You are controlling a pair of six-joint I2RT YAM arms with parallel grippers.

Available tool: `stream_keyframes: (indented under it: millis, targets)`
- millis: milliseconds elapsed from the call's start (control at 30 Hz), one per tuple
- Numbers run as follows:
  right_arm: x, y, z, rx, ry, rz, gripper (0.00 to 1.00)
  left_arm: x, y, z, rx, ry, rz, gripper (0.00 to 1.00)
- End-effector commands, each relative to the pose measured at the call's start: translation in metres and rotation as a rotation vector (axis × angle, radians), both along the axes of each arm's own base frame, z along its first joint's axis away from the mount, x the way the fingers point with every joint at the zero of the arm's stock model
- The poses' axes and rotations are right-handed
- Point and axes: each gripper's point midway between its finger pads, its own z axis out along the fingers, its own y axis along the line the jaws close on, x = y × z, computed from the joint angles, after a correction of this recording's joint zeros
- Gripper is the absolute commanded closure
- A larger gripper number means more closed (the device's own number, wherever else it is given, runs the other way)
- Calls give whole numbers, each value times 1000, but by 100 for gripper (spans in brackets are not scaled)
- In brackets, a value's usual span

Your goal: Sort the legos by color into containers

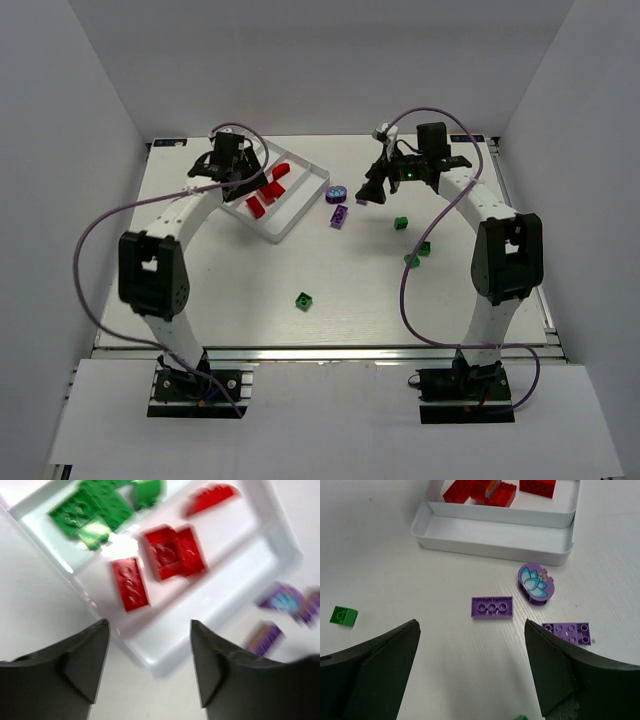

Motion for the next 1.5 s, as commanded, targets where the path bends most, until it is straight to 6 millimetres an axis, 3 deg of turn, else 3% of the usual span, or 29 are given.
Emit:
stream_keyframes:
  millis: [0, 67, 133, 233, 267, 333, 367, 433, 500, 533, 633, 667, 700, 867, 900, 1133, 1333, 1467]
  targets:
    - [-1, -11, 12, -68, -36, -1, 11, -35, -50, 57, -167, -149, -250, 21]
    - [-1, -16, 5, -104, -15, -6, 11, -60, -71, 53, -161, -137, -333, 21]
    - [-1, -22, 1, -143, 9, -44, 11, -89, -79, 44, -153, -115, -384, 20]
    - [1, -32, -2, -178, 47, -112, 25, -129, -95, 34, -176, -95, -434, 20]
    - [1, -34, -2, -178, 68, -131, 39, -137, -96, 34, -186, -96, -435, 21]
    - [-3, -39, -3, -182, 122, -158, 57, -151, -100, 40, -208, -122, -441, 22]
    - [-4, -42, -4, -190, 135, -171, 77, -166, -105, 29, -198, -99, -464, 22]
    - [-8, -48, -6, -207, 162, -198, 80, -185, -113, 23, -189, -82, -503, 23]
    - [-18, -54, -10, -225, 186, -208, 74, -203, -116, 12, -182, -64, -527, 24]
    - [-26, -57, -16, -241, 209, -208, 60, -214, -125, 8, -186, -58, -558, 24]
    - [-40, -62, -17, -268, 201, -181, 37, -236, -137, -4, -172, -48, -608, 24]
    - [-51, -65, -23, -285, 233, -164, 13, -238, -136, -12, -146, -42, -599, 24]
    - [-56, -66, -23, -298, 226, -145, 11, -243, -144, -14, -142, -48, -625, 24]
    - [-81, -75, -35, -323, 254, -120, 11, -251, -158, -34, -54, -6, -677, 24]
    - [-83, -76, -30, -320, 233, -121, 11, -247, -159, -39, -16, 4, -668, 23]
    - [-90, -85, -25, -319, 215, -141, 11, -245, -145, -65, 197, 91, -695, 23]
    - [-92, -90, -24, -314, 213, -155, 11, -252, -150, -70, 217, 111, -743, 26]
    - [-91, -91, -24, -309, 217, -161, 11, -263, -151, -90, 237, 146, -757, 29]
